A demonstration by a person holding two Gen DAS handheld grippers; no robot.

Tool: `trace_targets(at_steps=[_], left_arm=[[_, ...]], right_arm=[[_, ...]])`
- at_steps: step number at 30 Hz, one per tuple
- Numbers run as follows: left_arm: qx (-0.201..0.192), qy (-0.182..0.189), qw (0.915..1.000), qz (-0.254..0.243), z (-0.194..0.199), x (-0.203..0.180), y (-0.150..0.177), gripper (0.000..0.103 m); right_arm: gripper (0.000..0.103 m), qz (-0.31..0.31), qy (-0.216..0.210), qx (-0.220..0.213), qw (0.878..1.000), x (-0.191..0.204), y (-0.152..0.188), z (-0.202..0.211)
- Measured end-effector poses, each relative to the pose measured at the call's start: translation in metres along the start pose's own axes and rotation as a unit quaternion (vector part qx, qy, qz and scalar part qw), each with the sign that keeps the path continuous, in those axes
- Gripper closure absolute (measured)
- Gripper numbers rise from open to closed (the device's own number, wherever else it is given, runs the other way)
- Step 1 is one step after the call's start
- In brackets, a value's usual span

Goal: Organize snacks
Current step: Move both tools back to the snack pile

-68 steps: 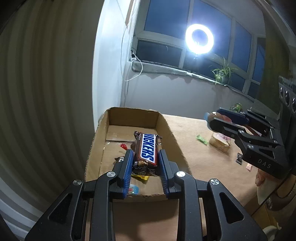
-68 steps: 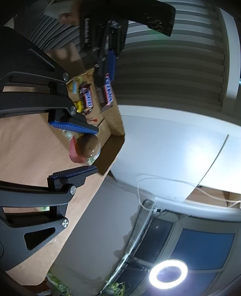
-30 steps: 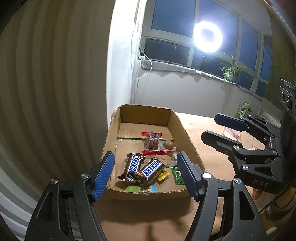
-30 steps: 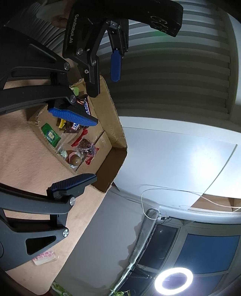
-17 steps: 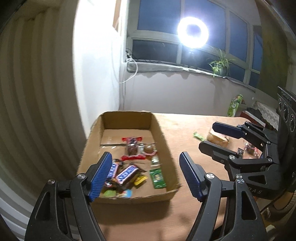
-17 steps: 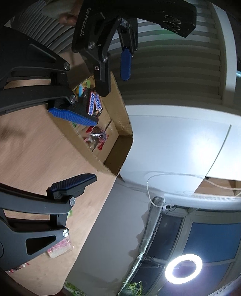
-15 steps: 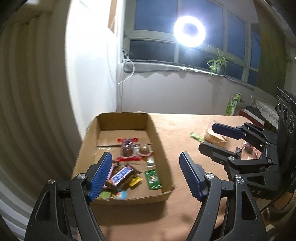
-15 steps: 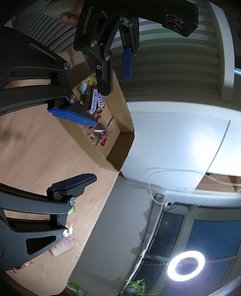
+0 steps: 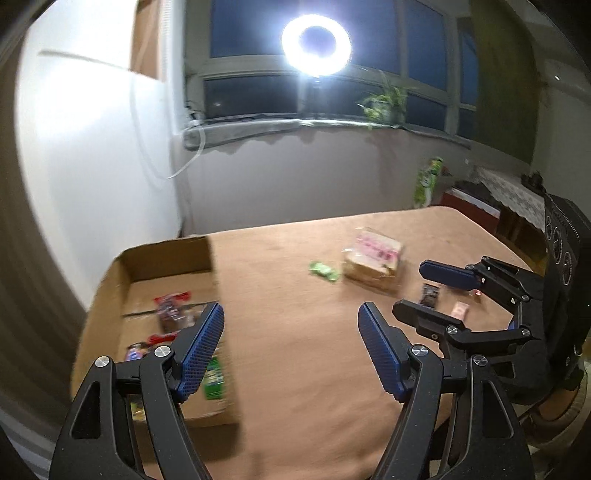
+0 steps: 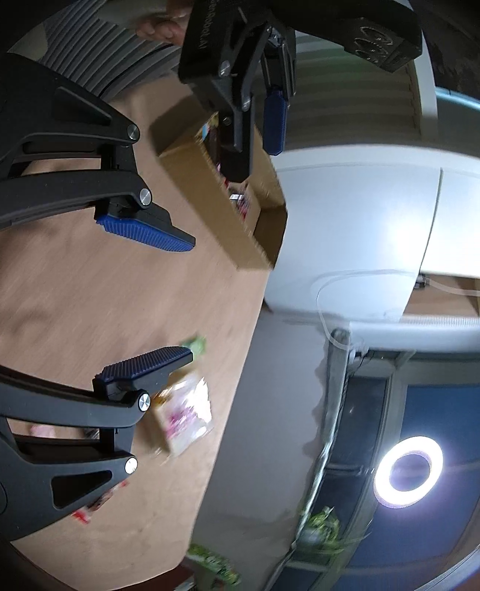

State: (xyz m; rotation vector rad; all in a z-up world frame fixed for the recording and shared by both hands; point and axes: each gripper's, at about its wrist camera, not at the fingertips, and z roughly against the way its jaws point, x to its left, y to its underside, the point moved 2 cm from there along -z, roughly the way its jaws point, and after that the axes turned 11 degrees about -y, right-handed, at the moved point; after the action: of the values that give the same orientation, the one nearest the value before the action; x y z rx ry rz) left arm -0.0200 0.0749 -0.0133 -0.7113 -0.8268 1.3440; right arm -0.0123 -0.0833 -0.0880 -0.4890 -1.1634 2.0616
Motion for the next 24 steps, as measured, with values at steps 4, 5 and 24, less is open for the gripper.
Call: trace_targets(at_steps=[4, 5, 24], left_arm=[[0.002, 0.016, 0.9997, -0.02, -0.002, -0.025, -0.004, 0.028], [0.004, 0.019, 0.9995, -0.025, -0.004, -0.031, -0.006, 0.028], [0.055, 0.123, 0.9862, -0.097, -0.057, -0.149, -0.003, 0.028]], right_arm=[[0.047, -0.019, 0.02, 0.0, 1.0, -0.022, 0.014, 0.018], [0.047, -0.025, 0.024, 0.001, 0.999, -0.028, 0.019, 0.024], [0.047, -0.103, 0.077, 0.054, 0.99, -0.095, 0.096, 0.062]])
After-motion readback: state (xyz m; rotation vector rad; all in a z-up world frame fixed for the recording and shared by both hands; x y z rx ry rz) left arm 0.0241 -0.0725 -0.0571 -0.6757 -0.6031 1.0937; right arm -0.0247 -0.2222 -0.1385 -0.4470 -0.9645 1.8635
